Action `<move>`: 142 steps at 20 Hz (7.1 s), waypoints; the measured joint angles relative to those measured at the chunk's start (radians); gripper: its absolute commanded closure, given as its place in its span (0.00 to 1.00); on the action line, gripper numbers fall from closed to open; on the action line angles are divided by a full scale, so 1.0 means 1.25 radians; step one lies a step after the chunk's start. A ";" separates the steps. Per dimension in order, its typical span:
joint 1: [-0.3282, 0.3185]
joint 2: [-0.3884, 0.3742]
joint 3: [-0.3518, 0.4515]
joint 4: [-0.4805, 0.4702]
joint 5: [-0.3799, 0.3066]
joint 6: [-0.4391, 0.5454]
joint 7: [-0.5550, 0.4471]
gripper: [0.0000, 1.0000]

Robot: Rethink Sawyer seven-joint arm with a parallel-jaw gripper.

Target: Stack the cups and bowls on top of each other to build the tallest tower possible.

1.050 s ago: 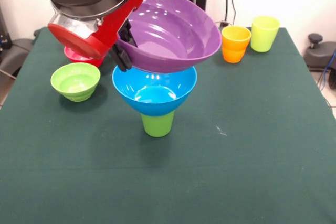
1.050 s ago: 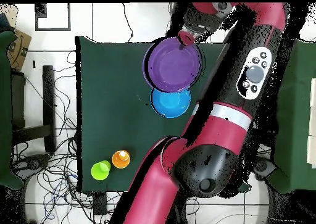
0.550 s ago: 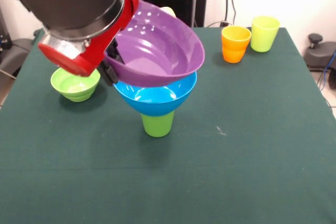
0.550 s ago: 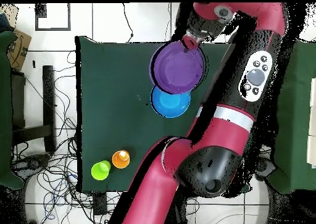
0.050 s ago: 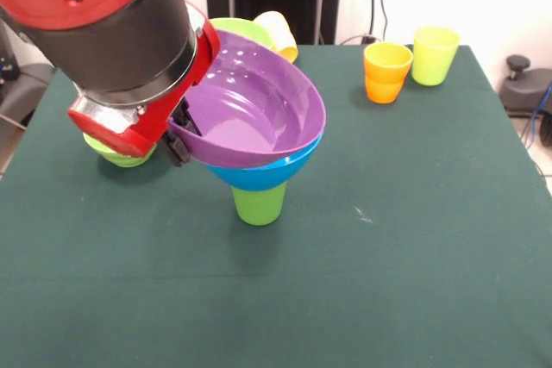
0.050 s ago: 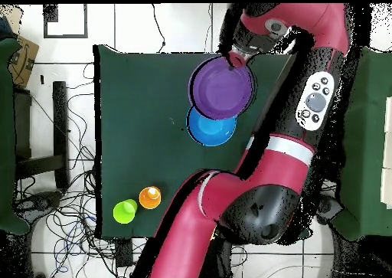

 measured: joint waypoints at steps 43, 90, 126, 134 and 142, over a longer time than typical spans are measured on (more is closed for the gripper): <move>0.008 -0.001 0.140 0.046 -0.198 0.100 -0.017 1.00; 0.028 -0.088 0.445 0.150 -0.397 0.100 -0.021 1.00; 0.028 -0.193 0.645 0.359 -0.499 -0.064 -0.021 1.00; 0.027 -0.216 0.680 0.388 -0.525 -0.064 -0.021 1.00; 0.023 -0.247 0.710 0.430 -0.529 -0.071 -0.021 1.00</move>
